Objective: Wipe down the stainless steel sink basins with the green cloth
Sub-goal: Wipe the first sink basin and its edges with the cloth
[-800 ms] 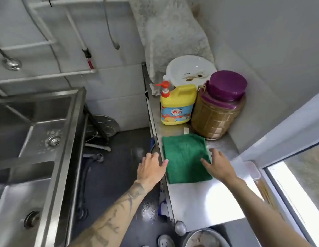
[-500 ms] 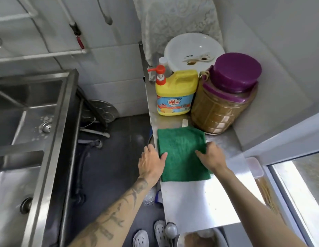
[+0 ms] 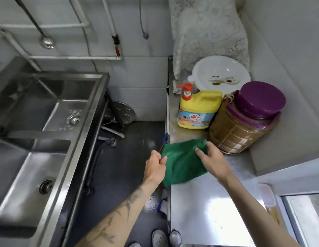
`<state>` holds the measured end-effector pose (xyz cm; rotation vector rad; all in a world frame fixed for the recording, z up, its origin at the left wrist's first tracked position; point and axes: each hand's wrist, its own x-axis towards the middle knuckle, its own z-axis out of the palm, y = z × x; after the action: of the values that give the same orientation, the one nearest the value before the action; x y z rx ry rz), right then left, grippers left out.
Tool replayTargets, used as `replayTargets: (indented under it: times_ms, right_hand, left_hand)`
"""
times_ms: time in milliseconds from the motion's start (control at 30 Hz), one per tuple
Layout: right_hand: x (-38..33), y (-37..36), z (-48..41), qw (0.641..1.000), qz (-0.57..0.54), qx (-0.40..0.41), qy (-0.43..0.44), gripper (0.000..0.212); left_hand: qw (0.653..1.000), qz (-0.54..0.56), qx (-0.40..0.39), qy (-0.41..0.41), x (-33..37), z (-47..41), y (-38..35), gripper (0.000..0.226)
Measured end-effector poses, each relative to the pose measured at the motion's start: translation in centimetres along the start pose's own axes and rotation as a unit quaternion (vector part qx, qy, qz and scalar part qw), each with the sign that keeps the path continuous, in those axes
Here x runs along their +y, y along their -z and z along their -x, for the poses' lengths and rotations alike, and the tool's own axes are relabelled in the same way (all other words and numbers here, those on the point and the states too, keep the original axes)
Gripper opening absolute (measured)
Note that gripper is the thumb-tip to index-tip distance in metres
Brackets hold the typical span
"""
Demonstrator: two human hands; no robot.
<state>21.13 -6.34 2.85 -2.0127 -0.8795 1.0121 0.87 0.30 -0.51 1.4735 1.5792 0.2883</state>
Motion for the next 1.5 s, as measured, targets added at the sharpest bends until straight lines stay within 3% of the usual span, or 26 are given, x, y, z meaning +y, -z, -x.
replayTargets:
  times_ms: [200,367,500,600,767,900,1033,1167,1500]
  right_hand:
    - [-7.3,-6.1,1.6,0.997,0.035,-0.016,0.065,0.031]
    - [-14.5,-14.7,6.2,0.975,0.055,-0.12,0.179,0.058]
    - [-18.7,-23.7,11.0,0.922,0.137,-0.232,0.277,0.06]
    - [-20.9,-30.9,16.3,0.856,0.223,-0.3,0.356,0.066]
    - [-22.0,-42.1,25.9,0.783,0.269,-0.33,0.454,0.024]
    - [-21.7,-49.9,33.5,0.738,0.25,-0.371,0.506,0.019]
    - [-20.8,-56.2,39.1,0.692,0.237,-0.455,0.509,0.017]
    - [-19.2,-61.8,42.3,0.653,0.225,-0.52,0.503,0.019]
    - [-13.1,-76.2,43.7,0.624,0.218,-0.599,0.452,0.012]
  left_hand:
    - [0.984,0.113,0.138,-0.01,-3.7,3.1,10.1,0.021]
    - [0.96,0.148,0.239,-0.011,-10.1,8.1,19.7,0.016]
    - [0.932,0.17,0.321,0.011,-17.0,13.8,26.7,0.011]
    - [0.904,0.208,0.372,0.036,-23.5,19.3,31.0,0.017]
    - [0.872,0.264,0.405,0.082,-34.5,29.0,36.3,0.026]
    - [0.834,0.284,0.457,0.122,-42.9,35.1,38.5,0.015]
    - [0.805,0.275,0.503,0.154,-49.6,39.2,39.6,0.02]
    - [0.784,0.268,0.527,0.19,-54.5,41.6,40.0,0.011]
    - [0.747,0.246,0.538,0.302,-64.9,39.9,39.6,0.009]
